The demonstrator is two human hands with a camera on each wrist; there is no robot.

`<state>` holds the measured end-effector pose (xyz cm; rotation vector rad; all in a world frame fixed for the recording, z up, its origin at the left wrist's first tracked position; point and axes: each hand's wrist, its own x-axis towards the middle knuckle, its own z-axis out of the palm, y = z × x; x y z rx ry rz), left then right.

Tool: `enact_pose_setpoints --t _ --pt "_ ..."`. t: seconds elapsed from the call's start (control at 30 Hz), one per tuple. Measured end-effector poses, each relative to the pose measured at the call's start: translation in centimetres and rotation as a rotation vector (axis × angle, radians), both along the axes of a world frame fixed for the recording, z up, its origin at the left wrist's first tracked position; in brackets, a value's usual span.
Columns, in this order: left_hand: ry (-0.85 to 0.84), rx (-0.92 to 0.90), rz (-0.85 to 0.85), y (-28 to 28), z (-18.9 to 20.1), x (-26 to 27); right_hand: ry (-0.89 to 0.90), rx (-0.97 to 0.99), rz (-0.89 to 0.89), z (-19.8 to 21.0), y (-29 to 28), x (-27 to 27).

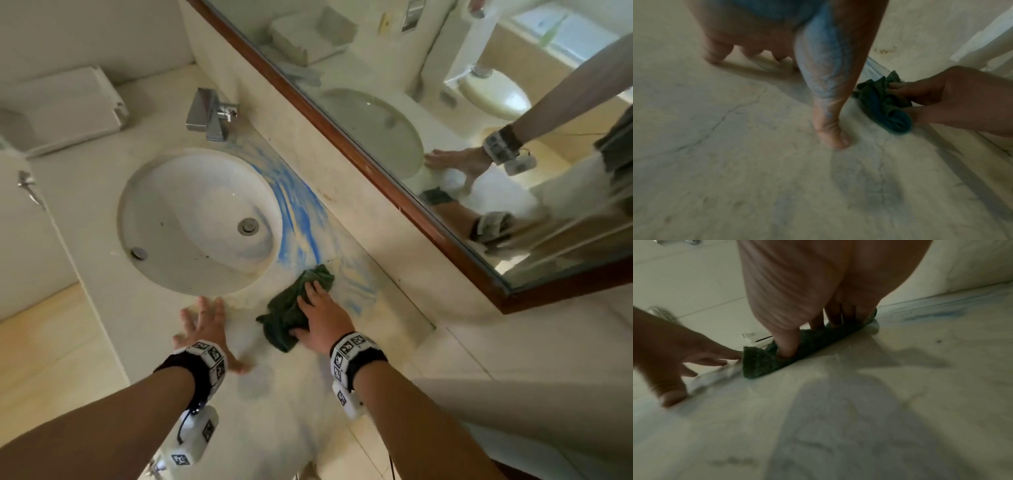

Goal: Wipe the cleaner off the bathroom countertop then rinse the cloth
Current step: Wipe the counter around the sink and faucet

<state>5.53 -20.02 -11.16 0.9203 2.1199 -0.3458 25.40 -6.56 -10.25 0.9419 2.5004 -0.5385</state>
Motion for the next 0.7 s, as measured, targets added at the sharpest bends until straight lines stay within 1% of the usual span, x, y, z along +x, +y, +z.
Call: enact_pose_setpoints --t 0.07,0.17,0.23,0.3,0.37,0.43,0.5,0.63,0.7 --pt "0.015 -0.014 0.004 0.9 0.3 1.2 0.022 -0.006 -0.006 -0.1 -0.6 1.5" --pt "0.026 -0.03 -0.012 2.9 0.6 3.8 0.031 0.018 -0.037 -0.6 -3.4 5.2" --pt "0.019 -0.038 -0.023 4.5 0.7 5.7 0.017 0.063 -0.103 -1.1 -5.6 8.4" --pt "0.039 -0.084 -0.036 5.5 0.5 7.4 0.049 0.073 -0.173 -1.5 -7.2 11.1" --pt "0.071 -0.103 -0.024 5.8 0.2 8.4 0.074 0.073 -0.221 -1.9 -7.3 12.2" --pt "0.075 -0.053 0.005 5.4 -0.2 8.6 0.082 0.075 -0.259 -2.4 -6.1 11.7" --pt "0.069 -0.009 0.015 4.8 -0.6 8.4 0.088 0.081 -0.274 -2.2 -3.6 10.3" --pt "0.061 0.038 0.016 4.3 -0.8 7.9 0.053 0.096 -0.192 -0.9 2.7 7.7" --pt "0.055 0.037 0.021 4.4 -0.8 7.9 0.054 0.098 -0.161 -1.0 4.0 7.6"
